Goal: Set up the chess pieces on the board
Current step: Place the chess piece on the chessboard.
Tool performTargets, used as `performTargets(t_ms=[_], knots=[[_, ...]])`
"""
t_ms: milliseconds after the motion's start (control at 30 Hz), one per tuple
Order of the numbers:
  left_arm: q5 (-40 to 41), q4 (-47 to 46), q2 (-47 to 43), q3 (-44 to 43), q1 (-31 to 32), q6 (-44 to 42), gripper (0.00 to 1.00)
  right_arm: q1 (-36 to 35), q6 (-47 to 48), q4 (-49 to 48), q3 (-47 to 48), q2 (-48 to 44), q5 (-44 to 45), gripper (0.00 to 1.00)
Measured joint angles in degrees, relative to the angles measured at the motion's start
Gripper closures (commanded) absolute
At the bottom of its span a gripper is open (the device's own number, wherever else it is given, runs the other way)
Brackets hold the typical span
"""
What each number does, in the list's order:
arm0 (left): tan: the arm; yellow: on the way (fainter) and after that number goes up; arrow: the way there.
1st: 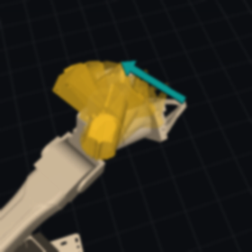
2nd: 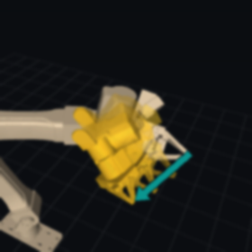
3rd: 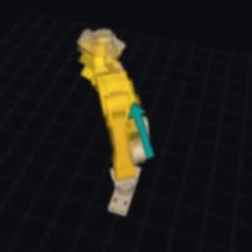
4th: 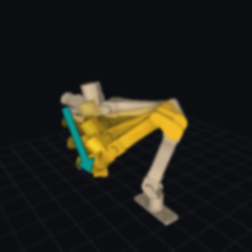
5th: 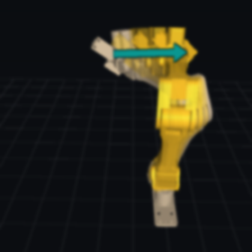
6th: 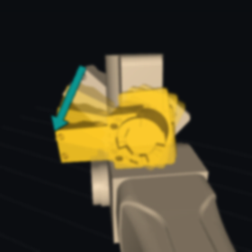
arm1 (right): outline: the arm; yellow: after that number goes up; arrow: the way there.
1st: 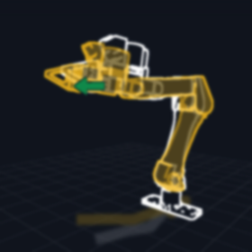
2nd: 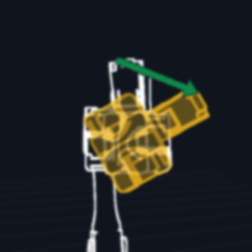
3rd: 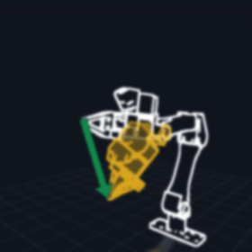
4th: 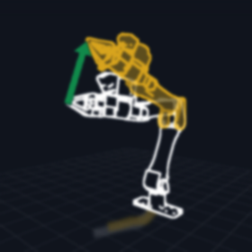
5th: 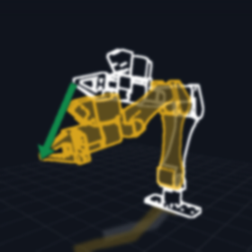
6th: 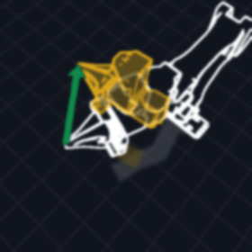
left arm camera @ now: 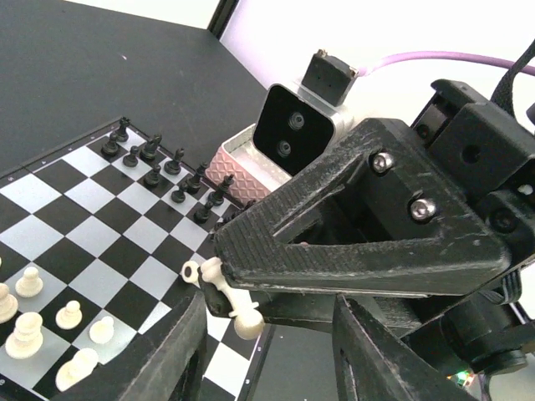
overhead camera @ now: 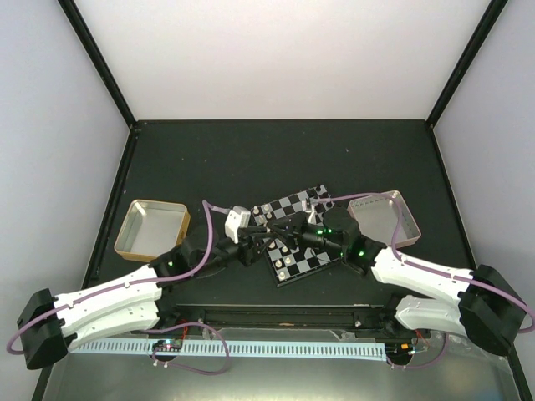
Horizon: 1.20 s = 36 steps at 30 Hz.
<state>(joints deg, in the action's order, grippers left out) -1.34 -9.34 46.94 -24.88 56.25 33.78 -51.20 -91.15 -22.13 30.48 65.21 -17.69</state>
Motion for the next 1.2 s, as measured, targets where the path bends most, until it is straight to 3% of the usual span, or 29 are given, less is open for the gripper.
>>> performTargets(t_ms=[300, 433, 567, 933, 1200], knots=[[1.11, 0.15, 0.33, -0.02, -0.09, -1.07, 0.90, 0.17, -1.16, -3.41, -1.16, -0.04, -2.21, 0.83], [1.38, 0.52, 0.31, -0.09, -0.09, -2.27, 0.98, 0.39, -0.83, -3.32, -1.55, -0.42, -2.16, 0.75], [1.33, 1.46, 0.33, -1.03, -0.09, -3.72, 0.99, 0.33, 2.97, -1.05, -1.38, -1.79, -2.71, 0.62], [-3.69, 10.78, -3.17, -5.14, -0.09, -9.84, 0.99, 0.55, 24.46, 15.52, 4.42, -6.91, -4.68, 0.64], [-7.85, 14.25, -4.13, -5.14, -0.09, -12.24, 0.98, 0.55, 31.36, 19.39, 5.53, -6.93, -8.48, 0.82]])
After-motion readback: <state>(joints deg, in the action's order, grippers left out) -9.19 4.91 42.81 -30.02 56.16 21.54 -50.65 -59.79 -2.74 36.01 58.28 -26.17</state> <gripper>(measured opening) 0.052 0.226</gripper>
